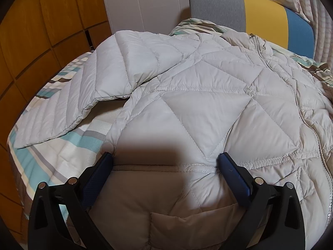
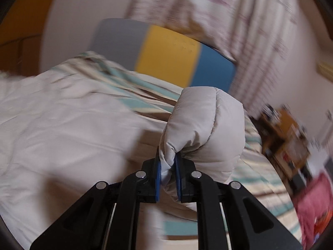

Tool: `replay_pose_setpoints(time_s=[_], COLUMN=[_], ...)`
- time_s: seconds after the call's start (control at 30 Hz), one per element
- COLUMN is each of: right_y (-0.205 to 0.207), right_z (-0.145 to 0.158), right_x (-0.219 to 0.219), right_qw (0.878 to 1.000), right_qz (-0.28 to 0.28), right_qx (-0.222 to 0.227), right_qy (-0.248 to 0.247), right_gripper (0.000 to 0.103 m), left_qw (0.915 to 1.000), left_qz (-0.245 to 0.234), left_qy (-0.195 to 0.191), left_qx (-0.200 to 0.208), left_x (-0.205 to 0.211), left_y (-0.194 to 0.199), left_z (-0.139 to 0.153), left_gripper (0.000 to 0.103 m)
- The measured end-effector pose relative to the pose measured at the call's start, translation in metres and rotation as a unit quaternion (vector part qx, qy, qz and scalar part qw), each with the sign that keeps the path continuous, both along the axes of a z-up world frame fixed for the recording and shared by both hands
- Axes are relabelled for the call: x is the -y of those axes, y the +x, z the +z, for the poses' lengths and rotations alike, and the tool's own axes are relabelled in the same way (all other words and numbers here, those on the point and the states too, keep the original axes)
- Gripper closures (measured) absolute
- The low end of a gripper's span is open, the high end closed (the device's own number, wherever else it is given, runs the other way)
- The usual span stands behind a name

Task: Fold large clothes
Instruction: 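Fold the held sleeve across the jacket back and open the right tool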

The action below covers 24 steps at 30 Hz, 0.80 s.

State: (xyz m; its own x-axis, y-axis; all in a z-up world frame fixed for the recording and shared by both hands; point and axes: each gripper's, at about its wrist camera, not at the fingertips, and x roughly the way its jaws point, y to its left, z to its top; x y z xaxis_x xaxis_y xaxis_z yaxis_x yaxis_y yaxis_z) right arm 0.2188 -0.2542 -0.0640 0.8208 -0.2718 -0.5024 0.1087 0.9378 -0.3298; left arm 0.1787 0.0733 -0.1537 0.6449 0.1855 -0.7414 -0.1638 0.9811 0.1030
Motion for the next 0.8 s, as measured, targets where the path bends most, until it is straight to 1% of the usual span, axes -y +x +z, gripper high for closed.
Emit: replay_pose_setpoints(time_s=[0.1, 0.13, 0.2, 0.3, 0.37, 0.4, 0.47, 0.53, 0.57, 0.6, 0.63, 0.7, 0.73, 0.8], right_y=[0.007, 0.007, 0.009, 0.005, 0.001, 0.001, 0.001, -0.002, -0.004, -0.008, -0.013, -0.022, -0.027, -0.026], right_z=[-0.010, -0.016, -0.029, -0.045, -0.053, -0.057, -0.065, -0.073, -0.073, -0.070, -0.065, -0.051, -0.045, -0.034], right_x=[-0.050, -0.070, -0.098, -0.143, -0.164, -0.173, -0.187, -0.196, -0.197, -0.195, -0.188, -0.173, -0.159, -0.134], right_qw=[0.997, 0.995, 0.991, 0.980, 0.975, 0.972, 0.964, 0.955, 0.954, 0.954, 0.955, 0.959, 0.966, 0.977], right_qz=[0.062, 0.089, 0.122, 0.178, 0.204, 0.219, 0.251, 0.279, 0.285, 0.287, 0.286, 0.278, 0.258, 0.213], right_qx=[-0.008, -0.011, -0.016, -0.015, -0.013, -0.014, -0.020, -0.022, -0.017, -0.012, -0.005, 0.012, 0.024, 0.035], right_qy=[-0.035, -0.047, -0.059, -0.081, -0.089, -0.088, -0.090, -0.093, -0.094, -0.090, -0.073, -0.043, -0.028, 0.005], right_gripper=[0.093, 0.093, 0.093, 0.093, 0.093, 0.091, 0.082, 0.058, 0.053, 0.042, 0.037, 0.034, 0.030, 0.025], left_qw=[1.0000, 1.0000, 0.9999, 0.9999, 0.9999, 0.9998, 0.9999, 0.9999, 0.9999, 1.0000, 1.0000, 0.9999, 0.9997, 0.9985], left_qz=[0.000, 0.000, 0.000, 0.000, 0.000, 0.000, 0.001, 0.000, 0.001, 0.001, 0.001, -0.004, -0.006, -0.011], left_qy=[-0.005, -0.008, -0.010, -0.013, -0.016, -0.016, -0.015, -0.014, -0.013, -0.010, -0.005, -0.010, -0.023, -0.052], left_qx=[0.002, 0.003, 0.004, 0.005, 0.007, 0.007, 0.007, 0.005, 0.004, 0.002, -0.004, -0.011, -0.007, 0.011], left_x=[-0.001, -0.002, -0.002, -0.003, -0.003, -0.003, -0.003, -0.002, -0.001, 0.000, 0.002, 0.004, 0.005, 0.009], left_y=[0.000, 0.000, 0.000, 0.000, -0.001, -0.001, -0.001, -0.001, -0.001, -0.001, -0.001, -0.004, -0.007, -0.013], left_z=[0.000, 0.000, 0.000, 0.000, 0.000, 0.000, 0.000, 0.001, 0.001, 0.002, 0.005, 0.013, 0.021, 0.040], left_gripper=[0.003, 0.003, 0.003, 0.003, 0.003, 0.003, 0.003, 0.003, 0.003, 0.003, 0.003, 0.003, 0.003, 0.003])
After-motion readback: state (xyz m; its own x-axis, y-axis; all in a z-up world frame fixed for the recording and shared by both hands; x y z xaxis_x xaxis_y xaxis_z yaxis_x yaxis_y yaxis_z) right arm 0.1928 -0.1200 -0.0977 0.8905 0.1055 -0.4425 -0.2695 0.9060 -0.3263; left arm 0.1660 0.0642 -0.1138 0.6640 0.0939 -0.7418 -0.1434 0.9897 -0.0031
